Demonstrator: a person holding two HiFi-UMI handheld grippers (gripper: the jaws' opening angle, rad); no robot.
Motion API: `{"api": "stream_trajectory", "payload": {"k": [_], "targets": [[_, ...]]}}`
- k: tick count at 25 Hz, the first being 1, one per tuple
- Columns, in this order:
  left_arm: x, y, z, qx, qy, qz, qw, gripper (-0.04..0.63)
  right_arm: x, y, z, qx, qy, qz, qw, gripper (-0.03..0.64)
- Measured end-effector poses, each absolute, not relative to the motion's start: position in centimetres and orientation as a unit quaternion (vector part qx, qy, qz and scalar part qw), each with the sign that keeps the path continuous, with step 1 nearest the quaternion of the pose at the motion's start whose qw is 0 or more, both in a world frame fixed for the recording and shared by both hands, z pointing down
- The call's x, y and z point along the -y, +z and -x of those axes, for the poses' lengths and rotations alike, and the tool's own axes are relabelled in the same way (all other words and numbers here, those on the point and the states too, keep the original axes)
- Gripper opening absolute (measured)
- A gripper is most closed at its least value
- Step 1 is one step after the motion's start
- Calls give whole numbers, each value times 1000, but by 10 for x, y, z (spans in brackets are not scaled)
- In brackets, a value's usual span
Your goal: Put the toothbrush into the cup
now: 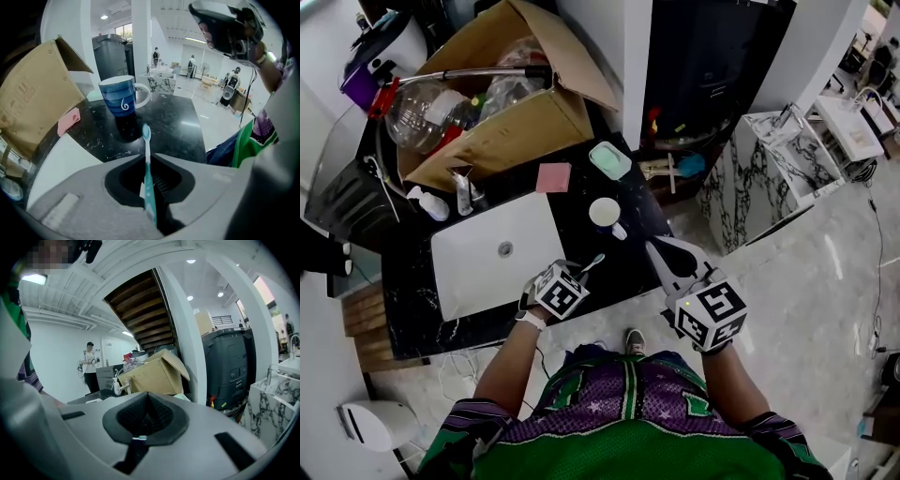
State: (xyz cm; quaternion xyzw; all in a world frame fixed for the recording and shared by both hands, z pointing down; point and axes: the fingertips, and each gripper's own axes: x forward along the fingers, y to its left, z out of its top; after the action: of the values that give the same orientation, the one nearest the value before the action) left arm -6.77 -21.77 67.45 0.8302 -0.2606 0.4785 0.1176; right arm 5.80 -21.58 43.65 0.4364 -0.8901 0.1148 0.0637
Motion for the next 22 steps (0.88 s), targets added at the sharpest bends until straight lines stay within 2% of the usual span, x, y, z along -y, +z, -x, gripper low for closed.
{"api": "stream_trajectory", "payload": {"k": [16,22], "targets": [[203,615,89,326,373,-864,95,41,199,430,-41,888,114,-440,68,2],[187,571,95,337,297,-887,110,43,191,422,-23,891,115,-435,60,2]]}}
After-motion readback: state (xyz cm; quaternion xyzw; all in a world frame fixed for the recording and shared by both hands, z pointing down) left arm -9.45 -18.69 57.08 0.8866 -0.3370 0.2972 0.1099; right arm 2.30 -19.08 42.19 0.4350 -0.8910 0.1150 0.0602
